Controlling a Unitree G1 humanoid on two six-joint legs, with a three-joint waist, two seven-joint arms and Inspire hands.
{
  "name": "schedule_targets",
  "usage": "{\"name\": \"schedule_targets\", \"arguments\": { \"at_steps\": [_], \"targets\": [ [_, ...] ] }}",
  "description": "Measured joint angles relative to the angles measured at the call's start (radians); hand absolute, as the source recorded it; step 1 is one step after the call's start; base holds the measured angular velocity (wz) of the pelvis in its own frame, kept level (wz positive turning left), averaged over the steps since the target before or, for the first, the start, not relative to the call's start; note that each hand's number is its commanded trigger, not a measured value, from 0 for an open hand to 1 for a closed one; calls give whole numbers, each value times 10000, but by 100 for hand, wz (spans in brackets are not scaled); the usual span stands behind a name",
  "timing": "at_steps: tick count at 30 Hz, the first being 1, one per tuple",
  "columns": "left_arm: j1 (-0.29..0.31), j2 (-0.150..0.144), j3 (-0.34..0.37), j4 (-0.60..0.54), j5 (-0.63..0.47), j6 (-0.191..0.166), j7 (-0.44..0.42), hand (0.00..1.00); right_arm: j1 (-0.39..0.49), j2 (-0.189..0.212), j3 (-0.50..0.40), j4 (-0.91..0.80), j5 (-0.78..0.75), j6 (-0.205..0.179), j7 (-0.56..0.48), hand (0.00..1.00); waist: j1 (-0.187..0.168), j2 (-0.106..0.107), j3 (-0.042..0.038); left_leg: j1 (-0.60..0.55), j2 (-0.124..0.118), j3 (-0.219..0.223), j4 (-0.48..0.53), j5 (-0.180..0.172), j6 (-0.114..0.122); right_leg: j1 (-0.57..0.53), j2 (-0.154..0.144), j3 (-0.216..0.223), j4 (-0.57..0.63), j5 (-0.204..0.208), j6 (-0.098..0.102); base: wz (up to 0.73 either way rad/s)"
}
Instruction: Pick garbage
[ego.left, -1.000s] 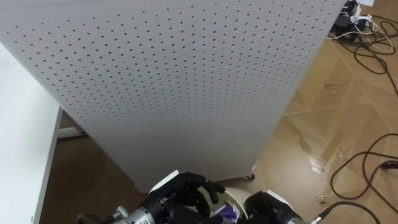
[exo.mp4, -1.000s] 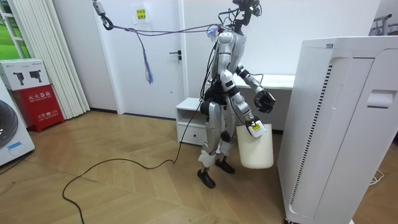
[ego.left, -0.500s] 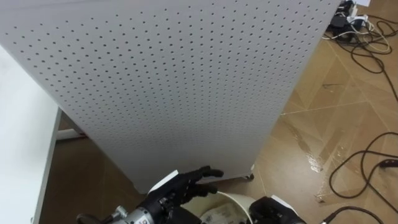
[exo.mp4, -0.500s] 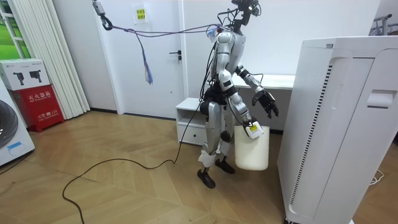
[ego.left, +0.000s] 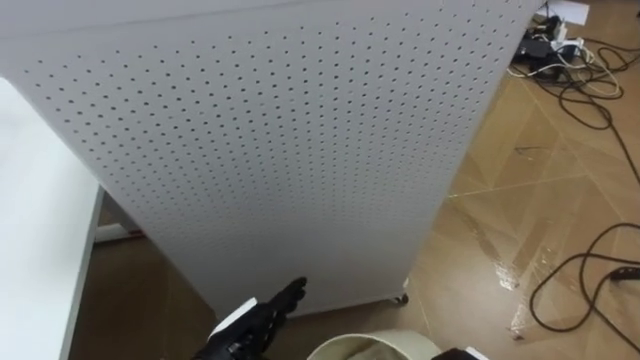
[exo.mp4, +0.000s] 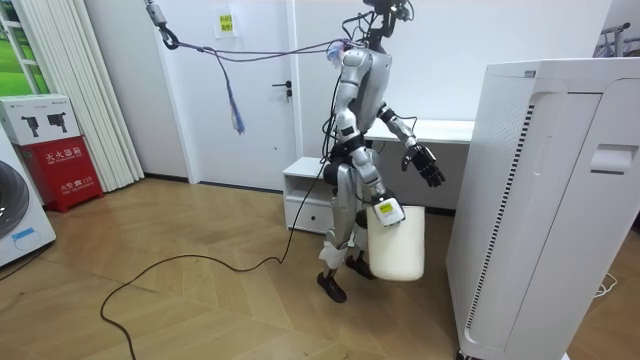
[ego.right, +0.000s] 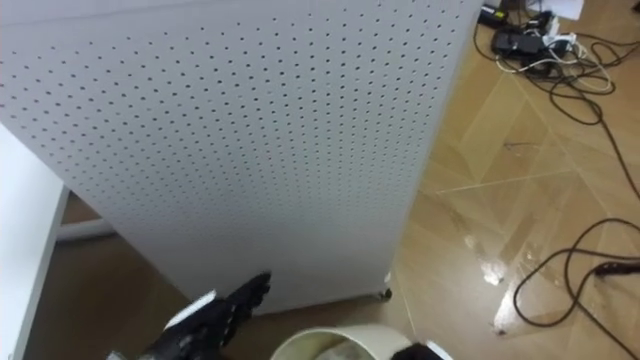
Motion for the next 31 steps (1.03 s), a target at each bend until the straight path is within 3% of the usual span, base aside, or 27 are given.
{"name": "schedule_targets", "arguments": {
  "at_steps": [1,3,6,8,16,18,22,27,31],
  "targets": [
    [154,0,18,25,7,0,82,0,153,-40,-73,2,60,-1,4,100,-33,-7,-25,142,6,73,-90,10,14,95,-6,49,-17,-6,8,-12],
    [568,-59,33,357,75,1,315,0,760,-208,-280,156,198,-4,-24,100,-89,-62,-203,706,15,381,-361,23,28,549,-13,223,-200,-23,36,-20],
    [898,-101,269,811,413,11,647,0,1494,-172,-711,413,167,-6,-92,100,-337,-229,-328,1394,89,804,-625,31,42,1274,22,230,-541,-33,56,-2],
    [1087,-103,324,1071,409,38,842,0,1731,-186,-1095,755,167,6,-195,100,-505,-280,-355,1744,147,1108,-728,24,50,1628,28,265,-698,-26,68,-6],
    [1286,-163,470,3009,-102,42,1026,0,1939,-160,-2124,1907,681,37,-495,100,-597,-164,-272,2525,271,1588,-1078,9,46,2014,136,880,-851,-21,59,-20],
    [1475,-230,909,3642,-266,47,1028,0,2003,-138,-2274,1983,798,62,-519,100,-581,-54,-222,2680,301,1723,-1222,4,41,2047,165,998,-856,1,48,-22],
    [1608,-289,1510,4834,-605,59,1056,0,1919,194,-2603,2709,934,57,-586,100,-672,-38,-215,2843,322,1812,-1289,-32,-3,2266,205,984,-1045,12,33,-2],
    [1730,-793,2784,6167,-843,57,1276,0,1956,497,-3001,3060,988,49,-574,100,-659,-41,-213,3137,327,1873,-1403,-91,-29,2536,224,1048,-1185,12,33,-3],
    [1465,-959,2983,7048,-1336,72,1482,0,1789,699,-3082,3477,999,59,-585,100,-675,-37,-209,3198,334,1875,-1404,-108,-35,2590,210,1084,-1199,9,31,0]
  ]
}}
